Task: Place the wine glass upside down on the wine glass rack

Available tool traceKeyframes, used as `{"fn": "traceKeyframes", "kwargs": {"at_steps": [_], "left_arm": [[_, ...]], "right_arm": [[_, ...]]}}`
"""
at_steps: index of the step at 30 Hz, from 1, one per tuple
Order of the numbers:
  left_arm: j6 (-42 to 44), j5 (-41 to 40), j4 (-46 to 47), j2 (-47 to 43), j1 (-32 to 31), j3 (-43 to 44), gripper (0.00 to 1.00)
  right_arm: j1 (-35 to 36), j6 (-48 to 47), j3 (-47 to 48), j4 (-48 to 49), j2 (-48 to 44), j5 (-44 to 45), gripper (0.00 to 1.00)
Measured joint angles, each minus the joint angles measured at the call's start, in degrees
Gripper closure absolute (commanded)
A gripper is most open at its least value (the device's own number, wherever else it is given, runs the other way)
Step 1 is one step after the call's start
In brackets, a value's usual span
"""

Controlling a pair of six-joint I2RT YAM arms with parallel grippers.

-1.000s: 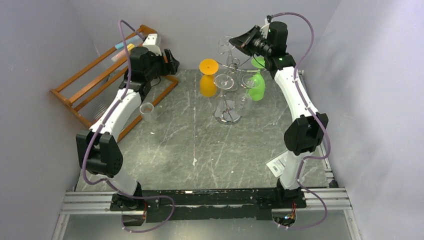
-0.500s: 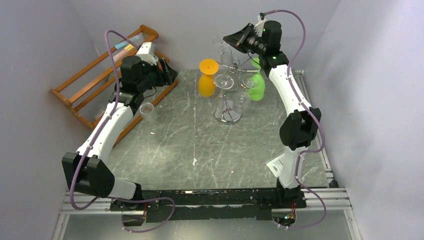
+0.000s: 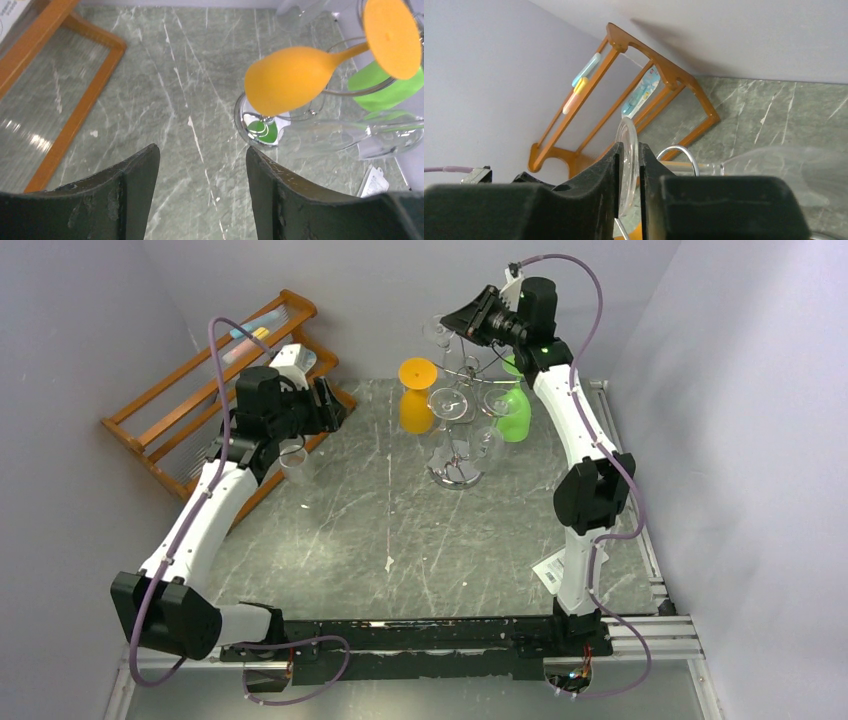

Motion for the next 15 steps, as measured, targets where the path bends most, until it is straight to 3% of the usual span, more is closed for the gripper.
{"fn": "traceKeyframes", "kwargs": {"at_steps": [15], "left_arm": [[3.04, -4.09, -6.64, -1.18, 0.0, -2.38, 0.34]], "right_arm": [[0.42, -4.74, 2.4, -7.02, 0.94, 0.5, 0.69]]}}
